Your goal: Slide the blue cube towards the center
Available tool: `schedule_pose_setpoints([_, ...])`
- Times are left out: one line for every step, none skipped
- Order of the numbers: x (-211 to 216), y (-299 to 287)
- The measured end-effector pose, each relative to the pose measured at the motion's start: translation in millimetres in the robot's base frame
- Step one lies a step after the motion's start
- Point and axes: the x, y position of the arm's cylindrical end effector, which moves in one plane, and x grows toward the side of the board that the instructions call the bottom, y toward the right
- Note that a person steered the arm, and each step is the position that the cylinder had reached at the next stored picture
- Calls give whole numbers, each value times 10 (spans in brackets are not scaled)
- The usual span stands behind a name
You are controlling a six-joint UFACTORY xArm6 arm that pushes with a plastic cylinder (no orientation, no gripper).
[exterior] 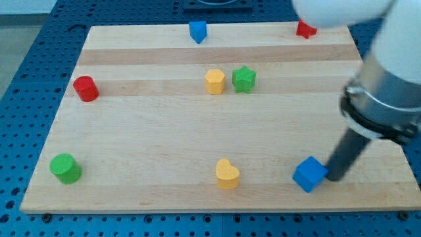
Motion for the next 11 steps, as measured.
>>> schedule_pose_setpoints([-236, -358])
schedule_pose_setpoints([-238, -124])
schedule_pose_setpoints([-216, 389])
schedule_pose_setpoints([126, 546])
schedule_pose_setpoints([490, 409])
schedule_pose_setpoints([550, 63])
schedule_pose_setpoints([308, -259])
schedule_pose_setpoints([-96, -681])
schedule_pose_setpoints([-459, -1045])
schedule_pose_setpoints([-842, -1278])
schedule_pose_setpoints([-884, -1332])
